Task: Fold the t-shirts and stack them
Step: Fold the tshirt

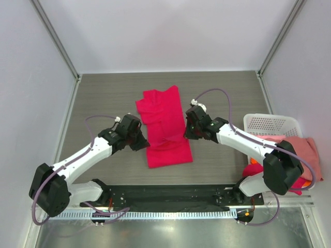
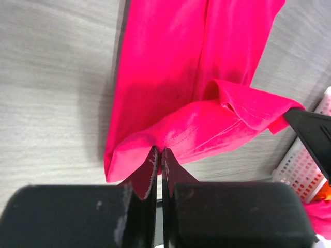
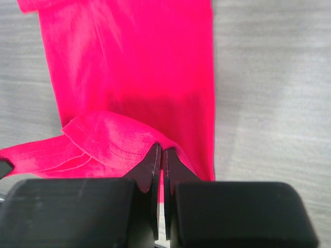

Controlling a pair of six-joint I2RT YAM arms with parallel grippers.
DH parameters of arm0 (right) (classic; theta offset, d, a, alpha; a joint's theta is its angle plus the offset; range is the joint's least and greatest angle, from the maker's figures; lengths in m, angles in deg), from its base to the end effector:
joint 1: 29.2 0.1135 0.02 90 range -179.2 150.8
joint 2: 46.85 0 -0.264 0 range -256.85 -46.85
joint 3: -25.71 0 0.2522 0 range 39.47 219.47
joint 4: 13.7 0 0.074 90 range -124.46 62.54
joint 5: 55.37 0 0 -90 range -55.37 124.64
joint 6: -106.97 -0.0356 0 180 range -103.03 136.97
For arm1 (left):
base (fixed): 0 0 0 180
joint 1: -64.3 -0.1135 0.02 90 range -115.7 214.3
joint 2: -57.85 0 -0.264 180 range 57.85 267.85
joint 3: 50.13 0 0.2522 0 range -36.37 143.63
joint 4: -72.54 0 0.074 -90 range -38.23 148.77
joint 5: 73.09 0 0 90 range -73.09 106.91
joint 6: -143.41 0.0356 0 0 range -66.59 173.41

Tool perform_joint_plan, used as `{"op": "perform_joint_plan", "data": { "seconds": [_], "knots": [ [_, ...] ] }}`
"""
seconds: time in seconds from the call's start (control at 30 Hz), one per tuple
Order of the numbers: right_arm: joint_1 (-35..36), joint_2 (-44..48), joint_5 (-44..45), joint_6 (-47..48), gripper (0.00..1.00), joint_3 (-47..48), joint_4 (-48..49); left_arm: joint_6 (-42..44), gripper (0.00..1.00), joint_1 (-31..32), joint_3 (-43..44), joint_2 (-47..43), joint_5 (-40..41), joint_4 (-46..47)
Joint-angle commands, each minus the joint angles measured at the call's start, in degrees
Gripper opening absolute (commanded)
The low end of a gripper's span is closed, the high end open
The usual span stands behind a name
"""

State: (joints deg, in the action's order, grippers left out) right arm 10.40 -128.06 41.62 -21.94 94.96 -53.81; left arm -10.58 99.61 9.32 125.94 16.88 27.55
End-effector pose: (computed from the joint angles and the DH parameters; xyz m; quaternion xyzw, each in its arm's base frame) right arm 0.2290 0.1838 0.2359 0.0141 0.9441 0.1606 0.2877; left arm 0.1924 -0.1363 0.2323 -0.2352 0.9205 -0.2380 0.2019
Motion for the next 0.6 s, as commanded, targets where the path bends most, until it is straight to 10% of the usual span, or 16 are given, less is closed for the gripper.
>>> {"op": "perform_joint_plan", "data": {
  "seconds": [0.0,0.57],
  "knots": [
    [-1.8,-2.3,-2.4,3.1,0.01,4.2,2.5,3.2,0.00,-2.5,2.4,1.4,-2.7,3.6],
    [-6.6,-14.4,-5.7,7.4,0.01,12.9,4.9,5.5,0.00,-9.1,6.3,13.5,-5.8,8.9]
  ]
}}
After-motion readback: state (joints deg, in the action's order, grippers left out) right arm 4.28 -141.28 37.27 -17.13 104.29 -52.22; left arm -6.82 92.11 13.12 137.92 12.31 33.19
